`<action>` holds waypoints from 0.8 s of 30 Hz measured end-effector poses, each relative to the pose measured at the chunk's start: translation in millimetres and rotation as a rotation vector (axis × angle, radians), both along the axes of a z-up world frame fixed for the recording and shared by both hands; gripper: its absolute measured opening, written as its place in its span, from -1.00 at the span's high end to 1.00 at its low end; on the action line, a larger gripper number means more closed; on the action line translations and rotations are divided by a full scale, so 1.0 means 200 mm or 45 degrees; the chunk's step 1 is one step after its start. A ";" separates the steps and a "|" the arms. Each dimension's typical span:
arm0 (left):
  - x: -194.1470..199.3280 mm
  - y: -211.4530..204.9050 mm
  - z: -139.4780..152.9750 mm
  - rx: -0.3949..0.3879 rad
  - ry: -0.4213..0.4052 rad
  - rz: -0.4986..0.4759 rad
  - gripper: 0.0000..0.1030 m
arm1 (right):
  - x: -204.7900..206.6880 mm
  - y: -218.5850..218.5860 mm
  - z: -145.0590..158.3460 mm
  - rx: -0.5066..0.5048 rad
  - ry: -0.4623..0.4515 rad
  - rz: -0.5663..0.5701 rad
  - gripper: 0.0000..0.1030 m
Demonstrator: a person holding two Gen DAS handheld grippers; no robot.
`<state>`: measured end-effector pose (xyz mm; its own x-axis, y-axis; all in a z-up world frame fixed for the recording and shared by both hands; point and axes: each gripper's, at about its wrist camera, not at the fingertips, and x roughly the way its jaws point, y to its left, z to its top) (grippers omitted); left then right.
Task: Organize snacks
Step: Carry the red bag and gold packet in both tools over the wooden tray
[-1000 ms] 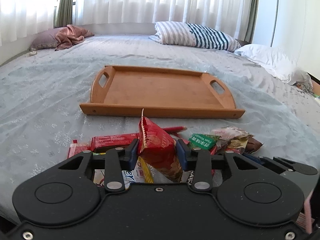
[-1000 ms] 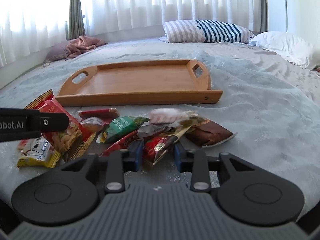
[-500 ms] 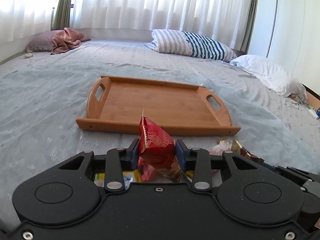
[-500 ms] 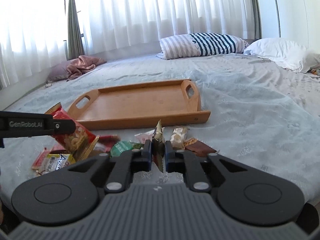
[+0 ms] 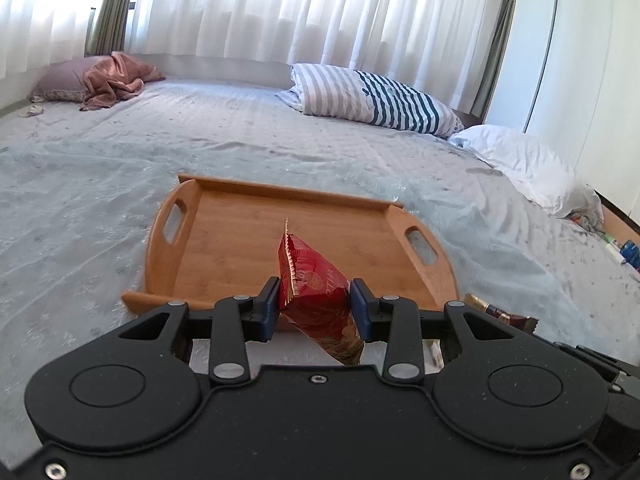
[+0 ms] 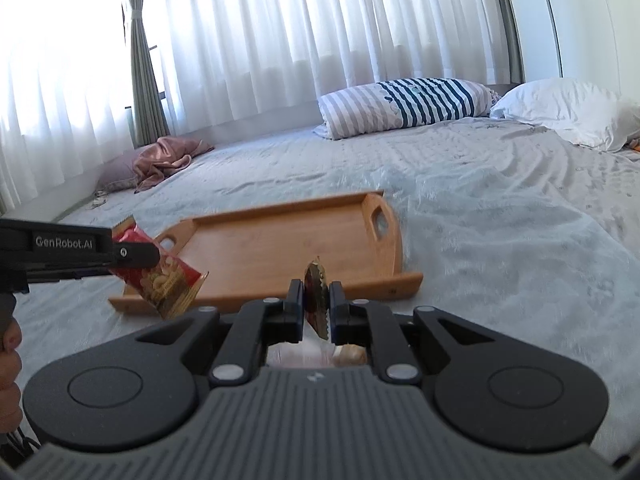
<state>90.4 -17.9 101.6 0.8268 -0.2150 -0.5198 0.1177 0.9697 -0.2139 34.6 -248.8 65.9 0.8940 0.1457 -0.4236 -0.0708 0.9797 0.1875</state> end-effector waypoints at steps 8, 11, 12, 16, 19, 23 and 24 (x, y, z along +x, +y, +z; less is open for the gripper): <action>0.31 0.01 -0.04 -0.115 0.069 -0.019 0.33 | 0.29 -0.03 0.01 0.021 0.040 0.070 0.72; 0.44 0.00 -0.07 -0.122 0.109 -0.033 0.33 | 0.42 -0.01 0.00 -0.027 0.053 0.095 0.72; 0.48 -0.01 -0.08 -0.131 0.125 -0.033 0.33 | 0.46 -0.01 -0.01 -0.032 0.060 0.098 0.72; 0.68 0.00 -0.11 -0.199 0.178 -0.011 0.33 | 0.62 -0.02 -0.03 -0.006 0.117 0.115 0.71; 0.81 -0.02 -0.15 -0.180 0.189 0.024 0.33 | 0.74 -0.04 -0.06 0.024 0.160 0.125 0.71; 0.97 -0.03 -0.22 -0.157 0.256 0.063 0.33 | 0.88 -0.06 -0.10 0.067 0.211 0.131 0.71; 1.01 -0.04 -0.24 -0.151 0.276 0.071 0.33 | 0.90 -0.06 -0.11 0.078 0.222 0.134 0.71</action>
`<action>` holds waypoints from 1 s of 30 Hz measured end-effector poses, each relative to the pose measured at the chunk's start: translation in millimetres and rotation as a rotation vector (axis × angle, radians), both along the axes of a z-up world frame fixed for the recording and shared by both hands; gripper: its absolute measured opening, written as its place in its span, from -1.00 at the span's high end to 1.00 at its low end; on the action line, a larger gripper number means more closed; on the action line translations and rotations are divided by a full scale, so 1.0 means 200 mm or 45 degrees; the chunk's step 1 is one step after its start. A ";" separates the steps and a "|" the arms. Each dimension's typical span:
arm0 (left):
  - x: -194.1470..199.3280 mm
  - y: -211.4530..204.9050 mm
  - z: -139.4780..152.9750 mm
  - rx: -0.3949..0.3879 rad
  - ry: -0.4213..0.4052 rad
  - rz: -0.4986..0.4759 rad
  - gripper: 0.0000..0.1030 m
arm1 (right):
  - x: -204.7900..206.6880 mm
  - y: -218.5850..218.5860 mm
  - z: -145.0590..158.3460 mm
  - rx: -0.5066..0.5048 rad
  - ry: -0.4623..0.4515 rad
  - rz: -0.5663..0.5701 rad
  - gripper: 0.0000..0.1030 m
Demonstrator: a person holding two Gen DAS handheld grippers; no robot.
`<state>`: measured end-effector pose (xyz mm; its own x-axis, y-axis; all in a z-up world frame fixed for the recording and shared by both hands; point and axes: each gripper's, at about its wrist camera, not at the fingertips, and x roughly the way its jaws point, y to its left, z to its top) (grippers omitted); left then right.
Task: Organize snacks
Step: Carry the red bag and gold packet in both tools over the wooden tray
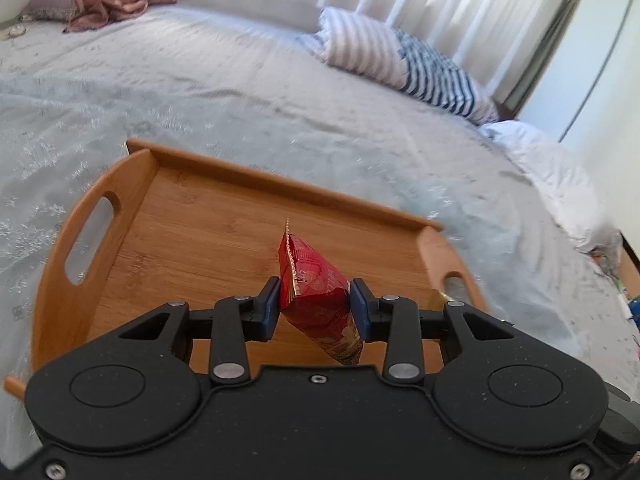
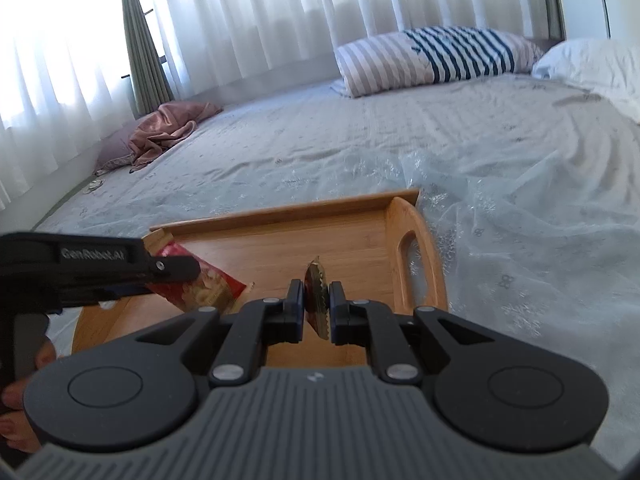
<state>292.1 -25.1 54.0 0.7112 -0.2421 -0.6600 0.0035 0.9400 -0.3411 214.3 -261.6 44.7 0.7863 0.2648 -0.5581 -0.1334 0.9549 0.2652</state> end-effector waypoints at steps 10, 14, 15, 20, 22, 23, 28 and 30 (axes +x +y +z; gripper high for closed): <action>0.12 -0.03 -0.09 -0.009 0.016 0.007 0.33 | 0.12 0.03 -0.06 0.013 0.031 0.027 0.71; 0.13 -0.05 -0.10 -0.002 0.023 0.006 0.32 | 0.14 0.03 -0.08 0.026 0.042 0.028 0.71; 0.13 -0.05 -0.10 0.004 0.022 0.004 0.32 | 0.15 0.04 -0.08 0.026 0.044 0.029 0.71; 0.14 -0.07 -0.10 0.008 0.015 -0.001 0.32 | 0.15 0.05 -0.10 0.031 0.053 0.031 0.71; 0.14 -0.07 -0.10 0.011 0.014 -0.003 0.32 | 0.16 0.05 -0.11 0.028 0.056 0.031 0.71; 0.14 -0.07 -0.10 0.015 0.012 -0.005 0.32 | 0.16 0.06 -0.11 0.027 0.058 0.031 0.71; 0.14 -0.09 -0.10 0.032 0.004 -0.016 0.31 | 0.16 0.07 -0.13 0.018 0.070 0.033 0.70; 0.14 -0.09 -0.10 0.035 0.002 -0.023 0.31 | 0.16 0.07 -0.14 0.017 0.076 0.033 0.70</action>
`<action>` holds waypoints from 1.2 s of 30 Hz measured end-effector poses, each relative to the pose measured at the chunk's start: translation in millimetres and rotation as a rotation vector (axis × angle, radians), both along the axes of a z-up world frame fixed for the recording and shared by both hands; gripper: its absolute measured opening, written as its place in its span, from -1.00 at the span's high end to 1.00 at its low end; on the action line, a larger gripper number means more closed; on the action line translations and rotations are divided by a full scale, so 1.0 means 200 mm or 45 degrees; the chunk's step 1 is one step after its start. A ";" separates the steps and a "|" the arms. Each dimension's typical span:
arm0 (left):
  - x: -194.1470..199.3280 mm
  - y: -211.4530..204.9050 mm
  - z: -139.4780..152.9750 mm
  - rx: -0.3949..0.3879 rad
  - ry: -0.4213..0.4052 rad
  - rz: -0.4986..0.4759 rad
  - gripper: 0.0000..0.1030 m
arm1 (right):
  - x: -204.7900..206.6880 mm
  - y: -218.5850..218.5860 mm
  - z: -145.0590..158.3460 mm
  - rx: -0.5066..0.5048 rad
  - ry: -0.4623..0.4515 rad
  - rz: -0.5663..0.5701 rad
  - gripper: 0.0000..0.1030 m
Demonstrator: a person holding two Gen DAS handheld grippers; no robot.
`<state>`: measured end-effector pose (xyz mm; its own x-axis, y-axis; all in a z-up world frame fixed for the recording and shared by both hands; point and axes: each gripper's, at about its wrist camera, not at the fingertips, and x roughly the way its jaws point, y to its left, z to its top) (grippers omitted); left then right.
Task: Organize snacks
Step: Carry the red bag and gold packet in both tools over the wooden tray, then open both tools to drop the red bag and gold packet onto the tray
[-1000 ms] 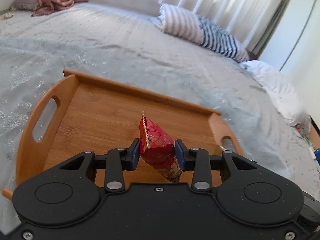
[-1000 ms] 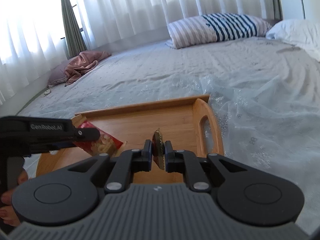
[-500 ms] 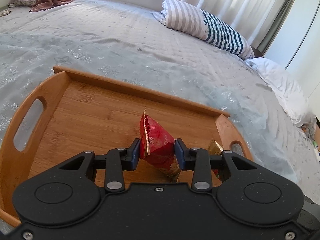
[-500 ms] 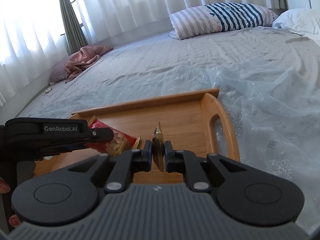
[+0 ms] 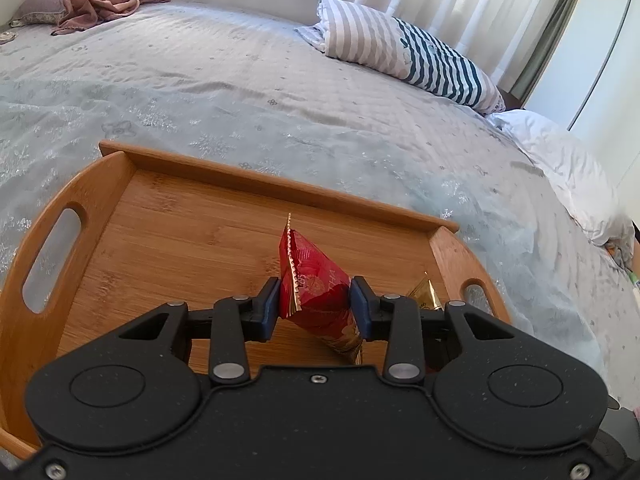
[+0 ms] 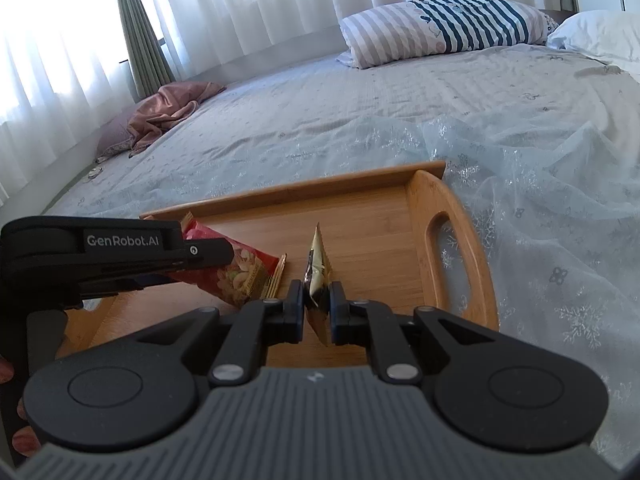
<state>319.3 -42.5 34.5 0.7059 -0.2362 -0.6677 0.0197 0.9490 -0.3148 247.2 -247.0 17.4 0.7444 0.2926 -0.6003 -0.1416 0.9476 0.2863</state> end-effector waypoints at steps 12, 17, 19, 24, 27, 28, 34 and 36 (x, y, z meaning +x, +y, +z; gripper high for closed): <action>-0.02 0.00 0.02 0.068 -0.014 -0.007 0.20 | 0.00 0.00 -0.01 -0.014 0.003 0.007 0.61; -0.04 0.01 0.02 0.099 -0.014 -0.002 -0.10 | -0.02 0.00 -0.01 -0.012 -0.002 0.019 0.40; -0.06 0.03 0.03 0.086 -0.019 -0.008 -0.51 | -0.03 0.01 0.00 -0.019 -0.011 0.023 0.12; -0.12 0.06 0.06 0.091 -0.039 -0.010 -0.74 | -0.08 0.01 0.03 -0.060 -0.041 0.029 -0.10; -0.17 0.08 0.08 0.102 -0.047 -0.009 -0.81 | -0.12 0.01 0.04 -0.081 -0.063 0.036 -0.20; -0.19 0.08 0.09 0.105 -0.052 -0.008 -0.83 | -0.15 0.01 0.05 -0.088 -0.072 0.038 -0.25; -0.37 0.10 0.12 0.188 -0.121 -0.013 -0.91 | -0.29 0.00 0.10 -0.151 -0.134 0.057 -0.51; -0.44 0.09 0.14 0.215 -0.153 -0.025 -0.94 | -0.34 -0.01 0.11 -0.153 -0.154 0.061 -0.58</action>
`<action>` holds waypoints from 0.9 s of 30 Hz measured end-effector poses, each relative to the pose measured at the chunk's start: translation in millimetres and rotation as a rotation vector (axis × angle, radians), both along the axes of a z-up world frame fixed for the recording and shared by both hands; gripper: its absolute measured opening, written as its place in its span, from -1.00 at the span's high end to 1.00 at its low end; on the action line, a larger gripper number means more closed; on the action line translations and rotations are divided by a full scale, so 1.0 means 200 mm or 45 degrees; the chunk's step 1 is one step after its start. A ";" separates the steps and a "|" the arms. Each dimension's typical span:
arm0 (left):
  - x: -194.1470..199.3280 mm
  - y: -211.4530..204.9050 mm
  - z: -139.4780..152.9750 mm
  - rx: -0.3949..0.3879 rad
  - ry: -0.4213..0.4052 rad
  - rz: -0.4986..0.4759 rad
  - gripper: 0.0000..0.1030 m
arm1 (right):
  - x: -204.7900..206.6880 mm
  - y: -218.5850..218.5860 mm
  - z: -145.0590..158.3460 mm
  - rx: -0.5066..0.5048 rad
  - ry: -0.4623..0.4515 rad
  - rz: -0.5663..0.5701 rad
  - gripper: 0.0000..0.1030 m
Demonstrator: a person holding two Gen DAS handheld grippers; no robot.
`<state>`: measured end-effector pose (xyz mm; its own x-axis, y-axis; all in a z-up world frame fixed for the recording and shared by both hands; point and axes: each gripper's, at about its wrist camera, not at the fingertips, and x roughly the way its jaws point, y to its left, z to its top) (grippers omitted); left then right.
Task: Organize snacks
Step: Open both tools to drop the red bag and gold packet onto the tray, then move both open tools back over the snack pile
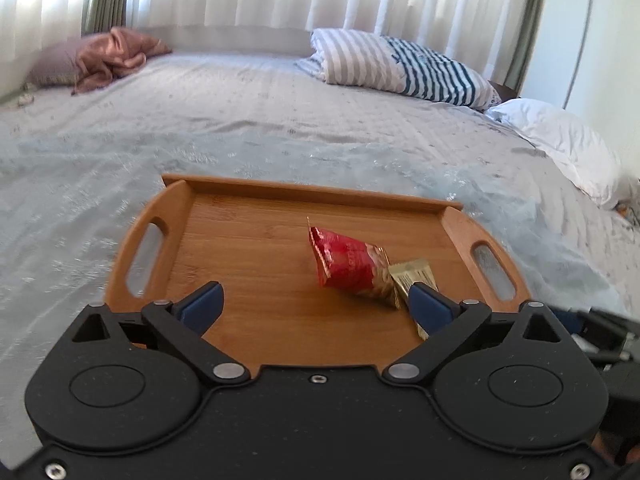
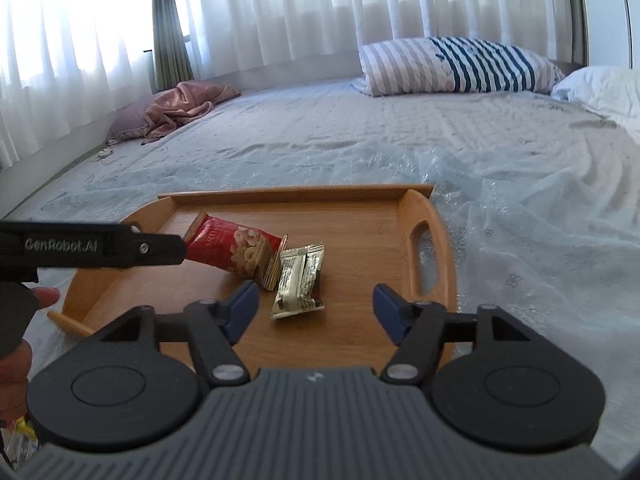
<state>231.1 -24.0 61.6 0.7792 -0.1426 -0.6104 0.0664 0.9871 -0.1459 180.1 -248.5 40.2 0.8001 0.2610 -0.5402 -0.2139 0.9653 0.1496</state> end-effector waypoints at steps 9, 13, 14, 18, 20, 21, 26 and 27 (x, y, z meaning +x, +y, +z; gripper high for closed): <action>-0.31 0.02 0.07 -0.018 -0.110 -0.038 -0.99 | -0.23 -0.02 0.04 -0.069 -0.094 -0.005 -0.74; -0.45 0.02 0.08 -0.019 -0.152 -0.038 -0.99 | -0.33 -0.03 0.03 -0.082 -0.129 -0.018 -0.78; -0.49 0.02 0.08 -0.007 -0.164 -0.040 -0.99 | -0.35 -0.03 0.03 -0.086 -0.137 -0.023 -0.78; -0.62 0.01 0.07 0.042 -0.206 -0.039 -0.99 | -0.44 -0.04 0.01 -0.108 -0.162 -0.041 -0.81; -0.67 0.02 0.06 0.042 -0.218 -0.036 -1.00 | -0.48 -0.05 -0.01 -0.118 -0.178 -0.051 -0.84; -0.70 0.02 0.05 0.043 -0.222 -0.039 -1.00 | -0.50 -0.06 -0.02 -0.120 -0.185 -0.052 -0.87; -0.81 0.04 -0.02 0.052 -0.213 -0.007 -1.00 | -0.58 -0.07 -0.06 -0.139 -0.224 -0.060 -1.00; -0.83 0.05 -0.03 0.055 -0.209 0.004 -1.00 | -0.60 -0.07 -0.07 -0.142 -0.236 -0.065 -1.00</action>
<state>65.8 -14.5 54.8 0.8694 -0.1164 -0.4801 0.0828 0.9924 -0.0906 59.7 -263.5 26.1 0.8992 0.1646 -0.4055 -0.1782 0.9840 0.0042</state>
